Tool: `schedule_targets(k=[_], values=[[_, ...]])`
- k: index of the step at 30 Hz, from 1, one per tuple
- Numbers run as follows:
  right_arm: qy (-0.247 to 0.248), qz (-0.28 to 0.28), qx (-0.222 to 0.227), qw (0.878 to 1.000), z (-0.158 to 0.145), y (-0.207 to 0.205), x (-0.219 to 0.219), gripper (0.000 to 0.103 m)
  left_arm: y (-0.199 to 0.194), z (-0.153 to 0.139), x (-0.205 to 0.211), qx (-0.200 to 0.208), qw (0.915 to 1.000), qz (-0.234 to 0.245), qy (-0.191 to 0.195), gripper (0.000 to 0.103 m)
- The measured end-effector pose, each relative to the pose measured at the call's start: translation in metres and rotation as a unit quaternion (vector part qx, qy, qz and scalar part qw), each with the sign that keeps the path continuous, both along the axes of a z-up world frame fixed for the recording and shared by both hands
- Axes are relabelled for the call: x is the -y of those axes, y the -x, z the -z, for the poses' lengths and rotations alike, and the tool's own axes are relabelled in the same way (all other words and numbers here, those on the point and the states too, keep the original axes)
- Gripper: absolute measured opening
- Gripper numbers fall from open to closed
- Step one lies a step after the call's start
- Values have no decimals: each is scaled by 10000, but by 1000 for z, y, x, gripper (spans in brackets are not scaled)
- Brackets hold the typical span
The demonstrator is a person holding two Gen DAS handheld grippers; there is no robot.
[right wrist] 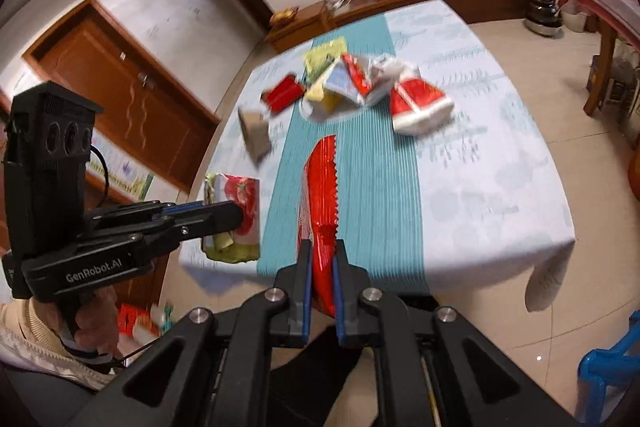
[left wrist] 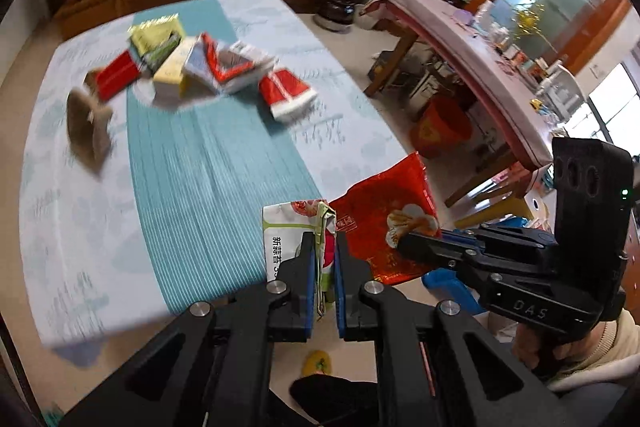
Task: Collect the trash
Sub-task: 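Lift both held items off the table toward the black bin, then lower both items over the black bin and open both grippers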
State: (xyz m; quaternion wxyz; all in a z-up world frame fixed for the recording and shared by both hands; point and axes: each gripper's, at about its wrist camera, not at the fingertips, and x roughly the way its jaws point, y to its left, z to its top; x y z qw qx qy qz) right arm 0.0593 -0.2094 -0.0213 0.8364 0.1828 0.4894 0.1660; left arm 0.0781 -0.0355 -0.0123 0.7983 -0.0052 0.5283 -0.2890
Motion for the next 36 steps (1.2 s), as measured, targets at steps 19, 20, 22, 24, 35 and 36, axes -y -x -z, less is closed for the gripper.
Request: schedule_targets(k=[19, 20, 22, 24, 35, 36], values=[[-263, 83, -1056, 9940, 116, 58, -3, 8, 61, 111, 11, -665, 9948, 103, -761, 6], [-218, 126, -1075, 9939, 126, 58, -5, 8, 60, 125, 11, -709, 9946, 97, -756, 6], [-171, 241, -1135, 9931, 150, 58, -8, 8, 60, 151, 11, -770, 9943, 80, -730, 6], [-137, 332, -1204, 9921, 174, 56, -10, 8, 60, 173, 12, -759, 9944, 93, -724, 6], [183, 665, -1456, 9869, 314, 51, -17, 8, 58, 318, 25, -690, 9944, 250, -755, 6], [189, 716, -1500, 9859, 329, 51, -16, 8, 56, 328, 25, -682, 9947, 234, -738, 6]])
